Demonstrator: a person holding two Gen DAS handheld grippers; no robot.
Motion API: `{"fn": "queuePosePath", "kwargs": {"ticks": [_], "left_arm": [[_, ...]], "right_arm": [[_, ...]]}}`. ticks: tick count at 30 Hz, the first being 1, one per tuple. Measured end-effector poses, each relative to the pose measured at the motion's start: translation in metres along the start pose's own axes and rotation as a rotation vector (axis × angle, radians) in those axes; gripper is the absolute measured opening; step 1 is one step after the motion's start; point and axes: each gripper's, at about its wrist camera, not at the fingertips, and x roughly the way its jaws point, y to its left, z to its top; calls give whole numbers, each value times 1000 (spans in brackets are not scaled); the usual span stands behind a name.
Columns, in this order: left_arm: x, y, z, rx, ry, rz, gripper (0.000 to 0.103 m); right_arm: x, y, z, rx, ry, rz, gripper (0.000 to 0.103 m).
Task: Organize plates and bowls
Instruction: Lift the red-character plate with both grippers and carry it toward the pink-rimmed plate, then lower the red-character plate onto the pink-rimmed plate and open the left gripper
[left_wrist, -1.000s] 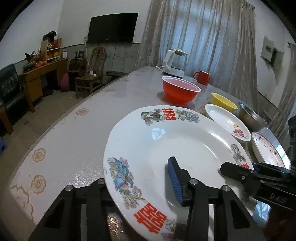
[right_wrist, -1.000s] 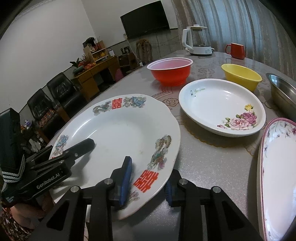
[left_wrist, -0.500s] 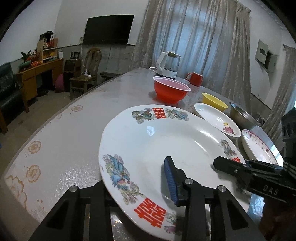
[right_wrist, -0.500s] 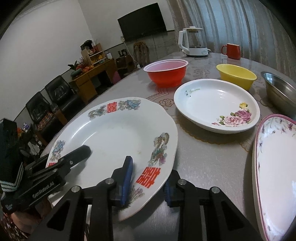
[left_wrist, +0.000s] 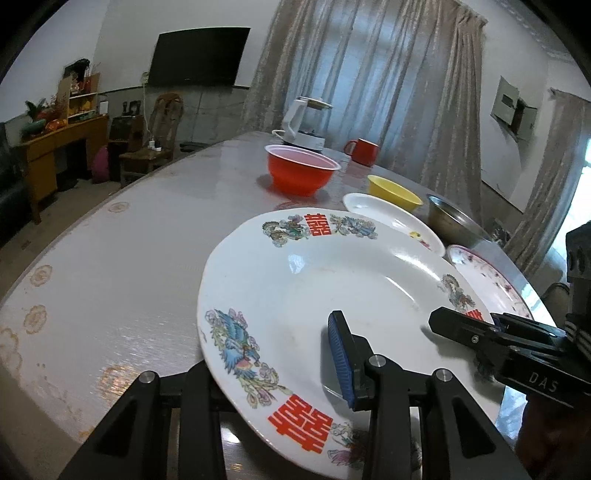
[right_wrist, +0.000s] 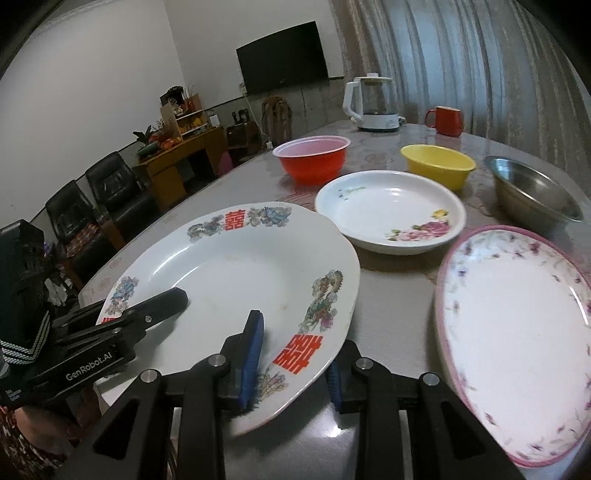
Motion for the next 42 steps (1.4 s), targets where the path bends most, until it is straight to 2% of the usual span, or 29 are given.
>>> {"fn": "queuePosePath", "kwargs": {"ticks": [11, 22, 37, 39, 42], "left_arm": [[-7, -39, 2, 53, -25, -49, 39], [-1, -98, 15, 137, -13, -147, 39], [46, -182, 16, 208, 119, -257, 39], [49, -192, 16, 236, 117, -232, 41], [52, -199, 17, 256, 136, -231, 41]], "right_arm": [[-37, -20, -13, 29, -51, -28, 29], [-85, -59, -19, 104, -112, -103, 29], [-122, -134, -38, 241, -89, -204, 29], [-124, -145, -40, 260, -70, -220, 29], [-124, -154, -41, 280, -57, -233, 30]]}}
